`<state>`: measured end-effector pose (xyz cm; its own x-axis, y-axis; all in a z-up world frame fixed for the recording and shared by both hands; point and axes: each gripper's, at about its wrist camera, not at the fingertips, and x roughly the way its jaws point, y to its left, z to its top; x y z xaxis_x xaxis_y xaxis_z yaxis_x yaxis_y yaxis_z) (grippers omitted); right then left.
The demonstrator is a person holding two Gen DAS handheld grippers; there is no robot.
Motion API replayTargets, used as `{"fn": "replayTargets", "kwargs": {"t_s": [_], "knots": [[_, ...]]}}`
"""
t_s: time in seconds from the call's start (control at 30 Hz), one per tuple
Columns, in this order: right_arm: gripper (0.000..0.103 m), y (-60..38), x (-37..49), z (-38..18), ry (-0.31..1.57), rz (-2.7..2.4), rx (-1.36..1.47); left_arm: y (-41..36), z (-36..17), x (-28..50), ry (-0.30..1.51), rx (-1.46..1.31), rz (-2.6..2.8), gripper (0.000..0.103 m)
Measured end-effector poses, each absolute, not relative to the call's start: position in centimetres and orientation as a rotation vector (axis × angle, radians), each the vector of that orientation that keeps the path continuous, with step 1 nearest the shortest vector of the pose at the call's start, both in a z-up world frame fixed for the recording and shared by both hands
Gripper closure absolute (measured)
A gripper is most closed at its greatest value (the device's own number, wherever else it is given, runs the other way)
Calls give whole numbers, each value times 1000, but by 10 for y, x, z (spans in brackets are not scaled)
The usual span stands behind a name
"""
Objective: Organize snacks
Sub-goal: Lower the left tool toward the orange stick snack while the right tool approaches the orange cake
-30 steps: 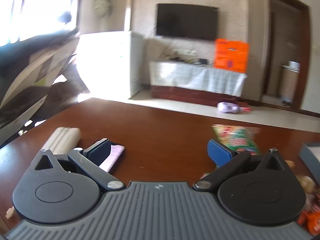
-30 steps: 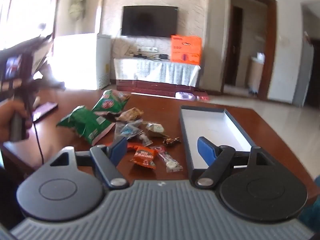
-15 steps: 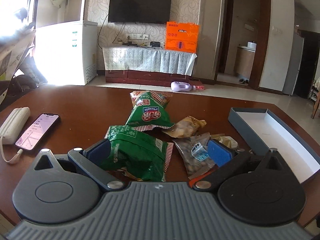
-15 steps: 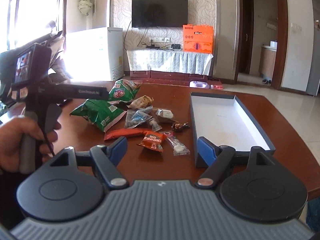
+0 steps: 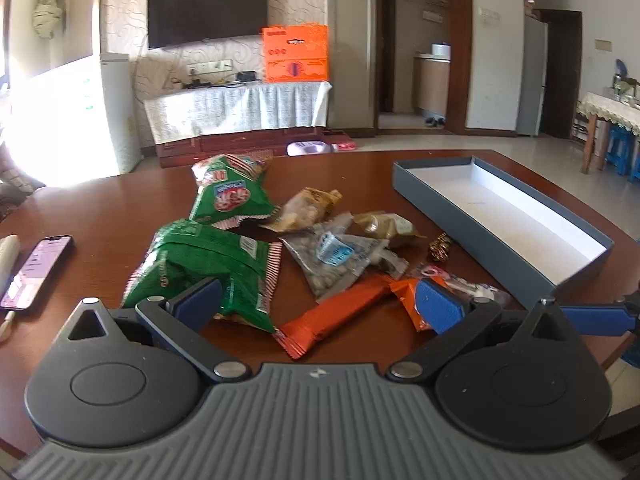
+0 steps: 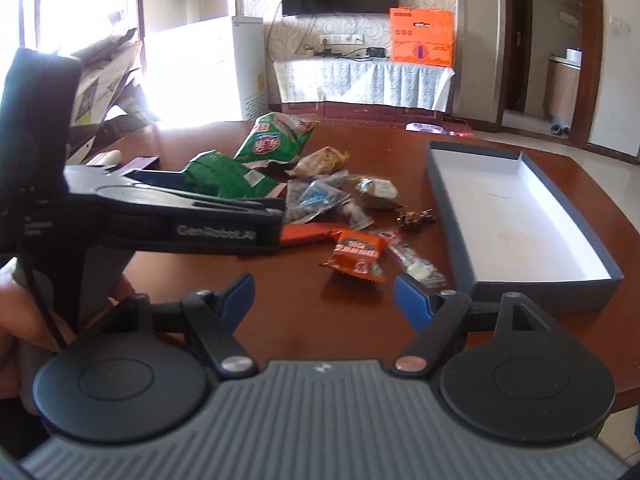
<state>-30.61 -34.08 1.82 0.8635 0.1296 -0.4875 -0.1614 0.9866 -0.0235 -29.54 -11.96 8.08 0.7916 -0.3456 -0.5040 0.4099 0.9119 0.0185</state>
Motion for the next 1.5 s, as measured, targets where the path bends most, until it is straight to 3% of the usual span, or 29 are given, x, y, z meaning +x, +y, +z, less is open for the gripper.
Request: {"fn": "replayTargets", "kwargs": {"t_s": [0.5,1.5], "knots": [[24,-352,-311,16,508,168,-30,-152,64,-278,482,247,-472,0],[24,-361,-309,17,525,163,-10,-160,40,-240,550,175,-594,0]]}}
